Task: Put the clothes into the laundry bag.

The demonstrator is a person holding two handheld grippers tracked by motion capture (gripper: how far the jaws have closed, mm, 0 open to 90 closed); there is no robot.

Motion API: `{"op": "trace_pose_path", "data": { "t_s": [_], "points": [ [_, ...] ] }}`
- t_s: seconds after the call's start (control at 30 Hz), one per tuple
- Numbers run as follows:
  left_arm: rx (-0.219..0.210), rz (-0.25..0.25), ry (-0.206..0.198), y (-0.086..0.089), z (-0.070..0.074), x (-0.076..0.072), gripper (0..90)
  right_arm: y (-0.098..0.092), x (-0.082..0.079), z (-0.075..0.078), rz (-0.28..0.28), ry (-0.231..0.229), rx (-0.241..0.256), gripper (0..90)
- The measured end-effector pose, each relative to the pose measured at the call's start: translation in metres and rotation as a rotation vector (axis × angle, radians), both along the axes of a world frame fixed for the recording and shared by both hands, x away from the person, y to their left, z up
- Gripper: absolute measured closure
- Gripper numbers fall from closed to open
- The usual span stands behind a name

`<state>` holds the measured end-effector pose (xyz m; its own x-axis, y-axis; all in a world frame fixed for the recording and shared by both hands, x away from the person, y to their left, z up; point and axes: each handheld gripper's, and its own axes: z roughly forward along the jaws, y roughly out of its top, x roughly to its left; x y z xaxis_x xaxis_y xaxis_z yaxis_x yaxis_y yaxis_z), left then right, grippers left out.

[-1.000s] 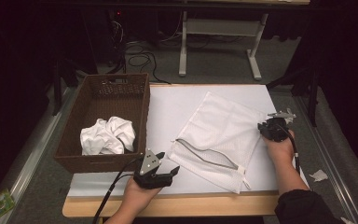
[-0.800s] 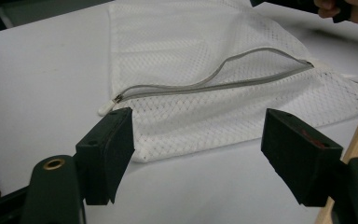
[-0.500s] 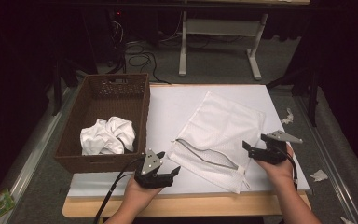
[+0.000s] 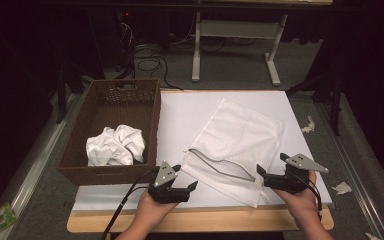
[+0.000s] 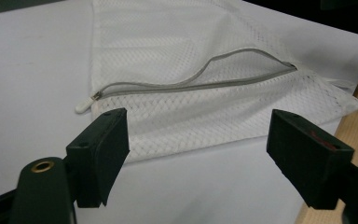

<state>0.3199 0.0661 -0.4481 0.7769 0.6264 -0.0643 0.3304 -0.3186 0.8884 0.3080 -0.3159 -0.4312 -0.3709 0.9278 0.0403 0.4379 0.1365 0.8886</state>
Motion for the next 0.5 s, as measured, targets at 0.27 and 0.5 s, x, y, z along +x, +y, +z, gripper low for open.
{"op": "trace_pose_path", "data": {
  "t_s": [0.27, 0.5],
  "points": [
    [-0.004, -0.016, -0.012, 0.002, 0.011, -0.002, 21.1, 0.005, 0.002, -0.001, 0.018, 0.039, -0.006, 3.4],
    [-0.045, 0.0, -0.063, 0.009, 0.032, -0.009, 18.5, 0.009, 0.002, -0.001, 0.054, 0.018, -0.033, 0.5]
  ]
}}
